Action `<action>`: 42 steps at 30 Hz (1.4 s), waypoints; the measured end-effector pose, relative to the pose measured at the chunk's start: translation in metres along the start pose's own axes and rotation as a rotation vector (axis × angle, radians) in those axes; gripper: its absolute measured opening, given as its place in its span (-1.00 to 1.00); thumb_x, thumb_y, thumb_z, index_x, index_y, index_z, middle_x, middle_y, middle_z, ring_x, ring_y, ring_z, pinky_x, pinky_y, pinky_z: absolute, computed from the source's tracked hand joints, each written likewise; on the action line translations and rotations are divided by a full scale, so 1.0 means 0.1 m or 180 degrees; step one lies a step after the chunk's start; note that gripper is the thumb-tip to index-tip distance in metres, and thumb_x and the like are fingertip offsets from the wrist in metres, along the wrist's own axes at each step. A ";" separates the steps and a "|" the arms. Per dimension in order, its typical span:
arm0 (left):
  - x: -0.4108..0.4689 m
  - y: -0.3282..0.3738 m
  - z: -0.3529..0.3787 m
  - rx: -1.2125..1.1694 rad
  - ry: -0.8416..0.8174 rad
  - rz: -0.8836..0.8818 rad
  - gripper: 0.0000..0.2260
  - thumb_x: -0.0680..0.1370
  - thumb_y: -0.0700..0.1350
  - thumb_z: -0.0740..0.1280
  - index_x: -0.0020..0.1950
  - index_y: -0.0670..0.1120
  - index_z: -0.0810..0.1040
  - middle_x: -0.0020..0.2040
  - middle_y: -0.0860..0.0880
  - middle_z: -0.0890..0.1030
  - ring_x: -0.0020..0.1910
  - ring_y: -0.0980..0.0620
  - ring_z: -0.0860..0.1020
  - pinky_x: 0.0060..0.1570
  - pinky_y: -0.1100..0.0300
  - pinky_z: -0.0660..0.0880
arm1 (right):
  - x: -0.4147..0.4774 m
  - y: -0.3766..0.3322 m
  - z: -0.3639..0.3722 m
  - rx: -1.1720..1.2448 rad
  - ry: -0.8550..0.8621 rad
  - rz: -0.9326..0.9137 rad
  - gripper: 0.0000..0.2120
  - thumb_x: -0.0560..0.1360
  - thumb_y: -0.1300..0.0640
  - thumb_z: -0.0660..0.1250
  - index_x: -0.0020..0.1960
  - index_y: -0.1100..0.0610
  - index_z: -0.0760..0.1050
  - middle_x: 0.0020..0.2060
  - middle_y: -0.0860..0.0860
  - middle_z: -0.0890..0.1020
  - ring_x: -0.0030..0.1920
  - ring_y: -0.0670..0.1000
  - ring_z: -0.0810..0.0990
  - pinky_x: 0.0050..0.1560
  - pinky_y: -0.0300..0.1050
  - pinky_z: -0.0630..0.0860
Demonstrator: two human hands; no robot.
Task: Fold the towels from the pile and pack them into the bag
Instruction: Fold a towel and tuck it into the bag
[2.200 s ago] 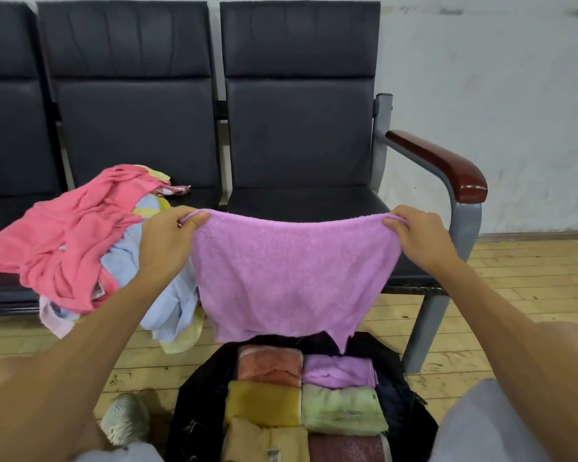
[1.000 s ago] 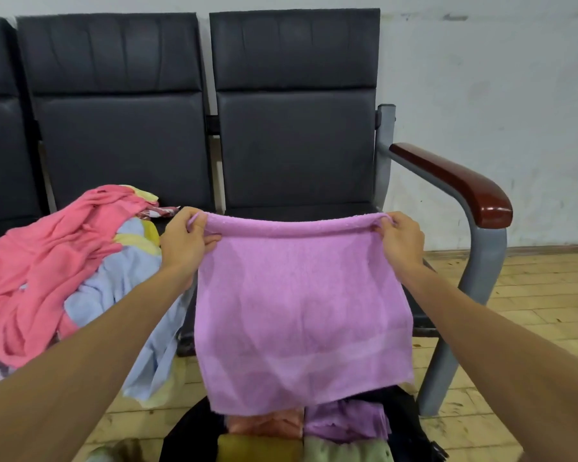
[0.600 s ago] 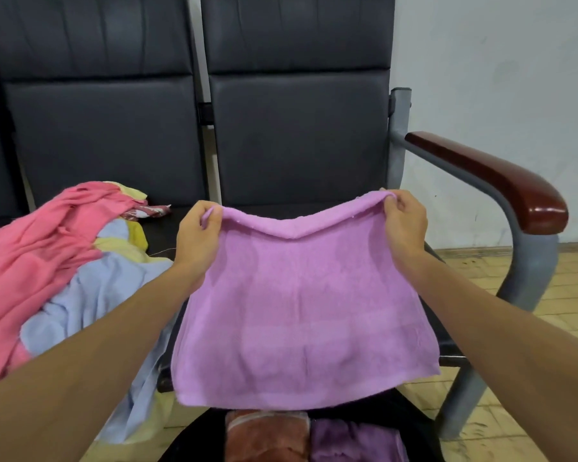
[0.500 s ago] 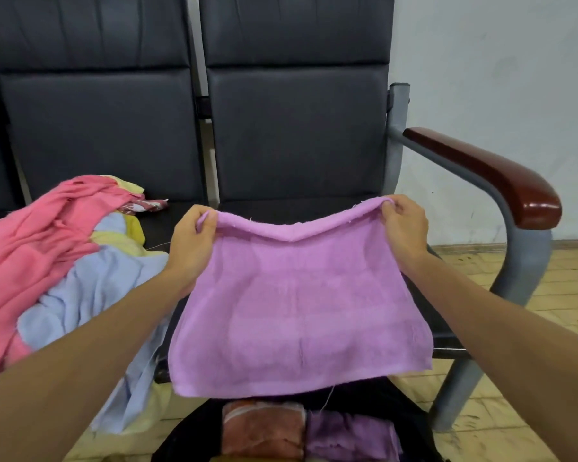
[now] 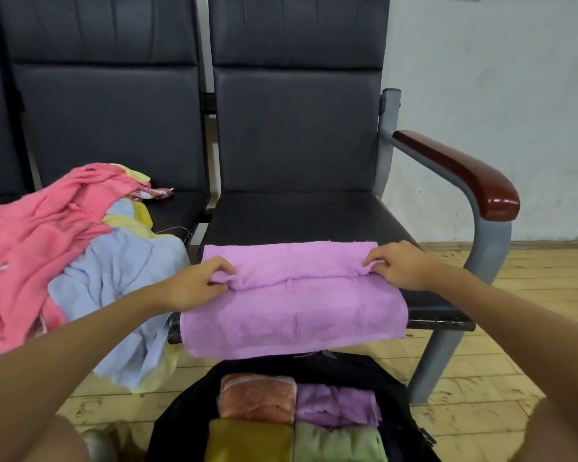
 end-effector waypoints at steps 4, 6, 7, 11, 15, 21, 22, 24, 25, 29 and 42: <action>0.14 -0.02 0.10 -0.0026 0.0033 0.0242 -0.70 0.59 -0.24 0.28 0.24 0.07 0.38 0.26 0.08 0.46 0.24 0.07 0.45 0.23 0.25 0.35 | 0.15 0.07 0.17 -0.0040 0.0102 -0.0035 -0.73 0.61 0.19 0.19 0.24 0.09 0.56 0.16 0.04 0.64 0.06 0.07 0.57 0.04 -0.23 0.38; 0.25 -0.07 0.10 -0.0080 0.0202 0.0302 -0.68 0.60 -0.25 0.27 0.26 0.08 0.36 0.29 0.09 0.43 0.28 0.07 0.42 0.25 0.28 0.30 | 0.25 0.13 0.23 0.0049 0.0160 0.0057 -0.69 0.64 0.16 0.15 0.34 0.09 0.49 0.22 0.05 0.60 0.10 0.08 0.56 0.09 -0.20 0.40; 0.30 -0.10 0.10 -0.0064 0.0299 0.0305 -0.68 0.60 -0.24 0.26 0.29 0.07 0.37 0.30 0.09 0.43 0.29 0.07 0.42 0.26 0.27 0.30 | 0.30 0.15 0.26 0.0106 0.0225 0.0109 -0.68 0.65 0.14 0.14 0.37 0.09 0.46 0.25 0.05 0.58 0.13 0.08 0.56 0.14 -0.18 0.42; 0.47 -0.19 0.07 -0.0019 0.0683 0.0229 -0.71 0.63 -0.17 0.22 0.35 -0.01 0.45 0.33 0.06 0.48 0.30 0.04 0.44 0.29 0.20 0.34 | 0.47 0.18 0.32 0.0358 0.0491 0.0257 -0.68 0.66 0.15 0.14 0.38 0.08 0.45 0.25 0.06 0.57 0.17 0.08 0.56 0.24 -0.11 0.44; 0.50 -0.10 0.02 -0.0211 0.1110 0.0328 -0.74 0.63 -0.26 0.21 0.21 -0.03 0.58 0.19 0.14 0.55 0.23 0.13 0.46 0.18 0.46 0.28 | 0.52 0.18 0.27 0.0539 0.0965 0.0297 -0.72 0.65 0.21 0.14 0.27 0.15 0.55 0.16 0.09 0.64 0.08 0.09 0.61 0.11 -0.20 0.45; 0.30 0.03 -0.21 -0.0722 0.1651 0.0278 -0.74 0.65 -0.22 0.17 0.28 -0.07 0.54 0.15 0.06 0.55 0.12 0.09 0.49 0.05 0.38 0.37 | 0.33 0.16 -0.01 0.0943 0.1647 0.0320 -0.73 0.66 0.22 0.13 0.27 0.19 0.51 0.12 0.12 0.63 -0.03 -0.05 0.48 0.04 -0.22 0.38; 0.25 0.05 -0.23 -0.0773 0.1693 0.0287 -0.75 0.65 -0.21 0.18 0.27 -0.06 0.54 0.13 0.05 0.56 0.11 0.09 0.49 0.04 0.38 0.38 | 0.28 0.17 -0.04 0.0970 0.1694 0.0310 -0.73 0.66 0.20 0.13 0.28 0.18 0.51 0.12 0.11 0.62 -0.03 -0.06 0.47 0.04 -0.21 0.39; 0.13 0.09 -0.28 -0.0861 0.1737 0.0276 -0.76 0.65 -0.18 0.18 0.27 -0.07 0.55 0.11 0.03 0.56 0.06 0.12 0.51 -0.04 0.45 0.39 | 0.16 0.16 -0.10 0.0956 0.1755 0.0282 -0.74 0.66 0.17 0.15 0.26 0.15 0.51 0.10 0.09 0.62 -0.06 -0.06 0.49 0.00 -0.20 0.41; 0.07 0.11 -0.30 -0.0896 0.1734 0.0296 -0.76 0.65 -0.17 0.19 0.27 -0.09 0.55 0.11 0.02 0.57 0.03 0.16 0.52 -0.10 0.50 0.40 | 0.09 0.15 -0.12 0.0951 0.1762 0.0241 -0.75 0.66 0.16 0.15 0.25 0.15 0.52 0.07 0.08 0.62 -0.08 -0.06 0.49 -0.02 -0.21 0.42; -0.18 0.20 -0.39 -0.0905 0.1644 0.0536 -0.76 0.63 -0.22 0.20 0.24 -0.12 0.59 0.12 -0.01 0.61 0.05 0.20 0.53 -0.09 0.58 0.38 | -0.22 0.18 -0.21 0.0962 0.1625 -0.0007 -0.78 0.65 0.17 0.18 0.19 0.16 0.55 -0.05 0.00 0.59 -0.12 -0.06 0.51 -0.15 -0.31 0.39; -0.36 0.14 -0.22 -0.0663 0.0273 0.0297 -0.79 0.51 -0.18 0.34 -0.18 0.06 0.72 -0.08 0.07 0.70 -0.01 0.14 0.62 0.11 0.24 0.48 | -0.56 0.29 -0.11 0.0563 0.0487 -0.0181 -0.75 0.59 0.05 0.28 -0.20 0.07 0.64 -0.28 0.01 0.65 -0.21 0.02 0.57 -0.14 -0.05 0.49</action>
Point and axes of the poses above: each hand's wrist, its own x-axis towards the middle knuckle, its own z-axis out of the palm, y = z × x, the point moved 5 cm from there along x, towards the middle knuckle
